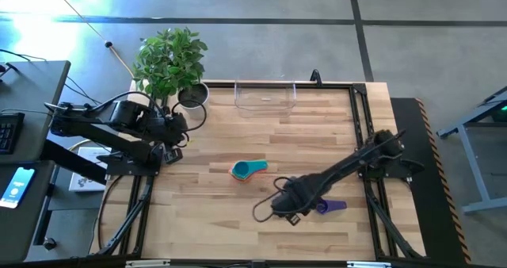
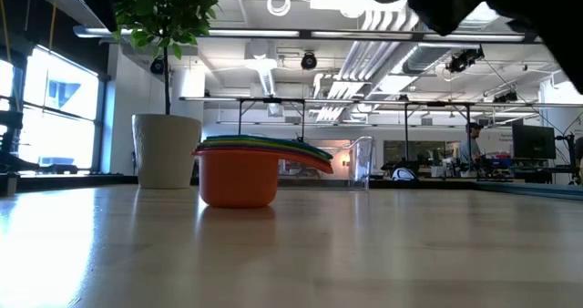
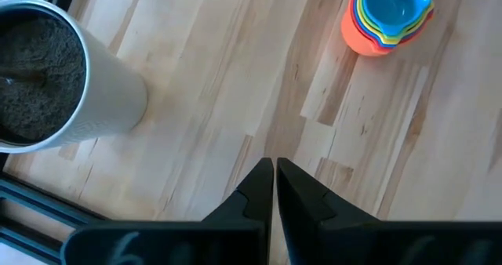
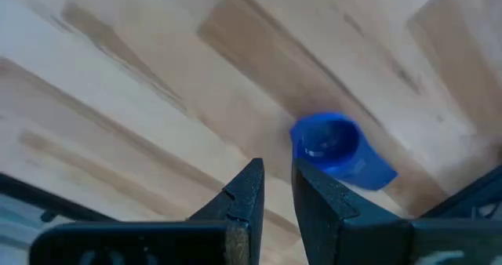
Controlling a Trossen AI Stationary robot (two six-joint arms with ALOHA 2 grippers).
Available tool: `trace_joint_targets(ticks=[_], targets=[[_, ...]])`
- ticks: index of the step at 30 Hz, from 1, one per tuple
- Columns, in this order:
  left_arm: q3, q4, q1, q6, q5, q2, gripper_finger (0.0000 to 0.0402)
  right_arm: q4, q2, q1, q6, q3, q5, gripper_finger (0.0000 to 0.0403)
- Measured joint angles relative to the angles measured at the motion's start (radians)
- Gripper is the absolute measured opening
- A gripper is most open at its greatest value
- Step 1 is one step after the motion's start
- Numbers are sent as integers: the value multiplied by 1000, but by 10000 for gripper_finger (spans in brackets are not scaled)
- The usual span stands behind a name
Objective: Nest measuring cups in basket
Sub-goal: Stack the dark blue measuring cup on top of the light blue measuring cup
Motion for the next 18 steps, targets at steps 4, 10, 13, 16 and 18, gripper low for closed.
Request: trace_joint_targets(ticks=[4,10,13,16,18], targets=[[0,0,0,0,0,0,10,62,-70,41,52,-101,0,59],[0,1,0,-14,0,0,10,126,-124,98,79,-202,-1,69],[0,1,0,-58,2,0,10,138,-126,118,71,-234,-5,84],[0,1,0,-91,3,0,10,168,-126,133,51,-269,-4,103],[0,1,0,-112,3,0,10,186,-125,141,50,-290,7,113]])
